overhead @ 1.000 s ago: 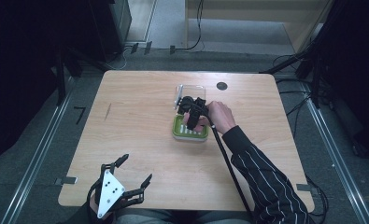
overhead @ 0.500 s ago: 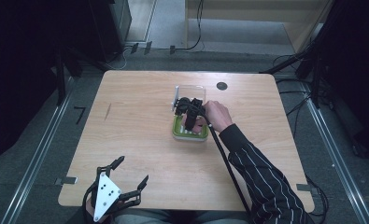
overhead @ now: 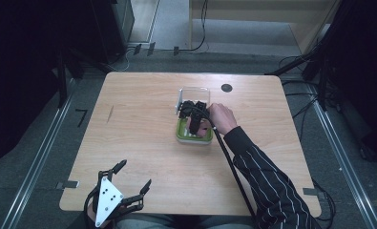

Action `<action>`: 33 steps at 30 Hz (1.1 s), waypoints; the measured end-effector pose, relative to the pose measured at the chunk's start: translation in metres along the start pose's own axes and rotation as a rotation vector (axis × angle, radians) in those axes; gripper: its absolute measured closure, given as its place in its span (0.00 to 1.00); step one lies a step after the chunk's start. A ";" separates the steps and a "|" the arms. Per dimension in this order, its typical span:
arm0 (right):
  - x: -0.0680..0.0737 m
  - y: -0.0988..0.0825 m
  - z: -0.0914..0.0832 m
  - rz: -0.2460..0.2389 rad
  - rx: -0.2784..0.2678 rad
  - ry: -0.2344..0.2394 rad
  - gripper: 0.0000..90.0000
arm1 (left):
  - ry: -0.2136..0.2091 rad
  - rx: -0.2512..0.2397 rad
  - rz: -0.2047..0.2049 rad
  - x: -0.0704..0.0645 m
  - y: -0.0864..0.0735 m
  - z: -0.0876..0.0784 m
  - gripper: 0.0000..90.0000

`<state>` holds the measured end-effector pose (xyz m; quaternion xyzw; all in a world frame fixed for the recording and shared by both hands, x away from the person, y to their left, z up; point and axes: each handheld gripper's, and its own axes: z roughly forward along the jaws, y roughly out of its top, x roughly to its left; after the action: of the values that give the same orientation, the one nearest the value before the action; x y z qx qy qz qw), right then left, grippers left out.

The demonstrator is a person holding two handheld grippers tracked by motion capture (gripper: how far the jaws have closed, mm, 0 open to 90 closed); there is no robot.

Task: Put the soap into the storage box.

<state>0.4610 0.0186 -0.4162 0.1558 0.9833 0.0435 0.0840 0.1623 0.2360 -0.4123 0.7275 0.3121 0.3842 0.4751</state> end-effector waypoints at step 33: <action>0.002 0.003 0.008 -0.023 -0.016 -0.004 0.43 | 0.001 0.000 0.000 0.000 0.000 0.000 0.15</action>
<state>0.4612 0.0224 -0.4236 0.1436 0.9845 0.0500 0.0876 0.1623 0.2359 -0.4124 0.7275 0.3123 0.3845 0.4747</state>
